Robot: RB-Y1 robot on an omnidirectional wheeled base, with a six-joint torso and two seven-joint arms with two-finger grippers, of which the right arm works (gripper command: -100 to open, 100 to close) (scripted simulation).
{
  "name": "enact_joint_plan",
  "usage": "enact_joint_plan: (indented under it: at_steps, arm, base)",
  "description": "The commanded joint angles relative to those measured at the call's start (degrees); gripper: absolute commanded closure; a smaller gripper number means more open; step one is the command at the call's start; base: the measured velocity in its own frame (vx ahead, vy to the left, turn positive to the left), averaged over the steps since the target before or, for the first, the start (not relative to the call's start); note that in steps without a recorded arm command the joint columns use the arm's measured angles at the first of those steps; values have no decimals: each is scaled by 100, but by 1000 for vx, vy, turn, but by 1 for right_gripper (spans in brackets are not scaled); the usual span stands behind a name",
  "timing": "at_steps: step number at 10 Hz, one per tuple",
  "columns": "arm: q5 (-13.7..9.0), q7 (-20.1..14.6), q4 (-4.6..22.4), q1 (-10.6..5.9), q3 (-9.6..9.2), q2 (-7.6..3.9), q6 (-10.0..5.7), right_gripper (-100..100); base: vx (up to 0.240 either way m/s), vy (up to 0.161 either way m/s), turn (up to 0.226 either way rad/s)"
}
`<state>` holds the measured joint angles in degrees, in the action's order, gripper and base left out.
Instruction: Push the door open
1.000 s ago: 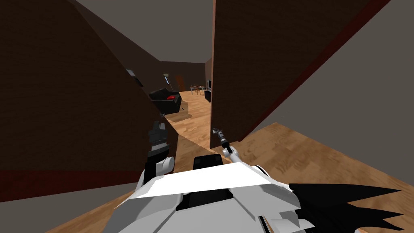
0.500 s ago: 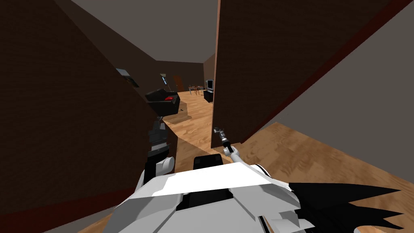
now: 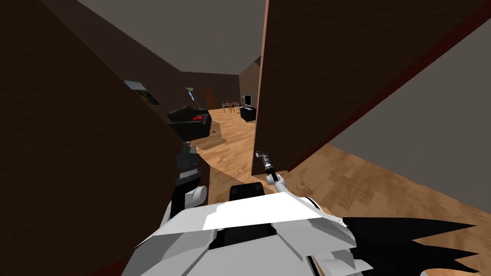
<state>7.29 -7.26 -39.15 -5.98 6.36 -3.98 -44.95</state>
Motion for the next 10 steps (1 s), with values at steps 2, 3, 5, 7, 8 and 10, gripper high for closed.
enact_joint_plan:
  at_steps: [2,3,5,7,8,10]
  arm:
    - [-141,101,0,-50,247,-55,-3,100]
    - [-184,137,9,-54,317,-42,3,100]
    - [-262,203,25,-61,444,-11,13,100]
    - [-326,258,38,-67,549,23,21,100]
    - [-353,281,43,-69,592,40,25,100]
    - [-400,321,52,-74,669,75,31,100]
  base:
    - [202,128,-74]
    - [221,114,-76]
    - [182,85,-56]
    - [178,118,-73]
    - [173,70,-55]
    - [164,74,-46]
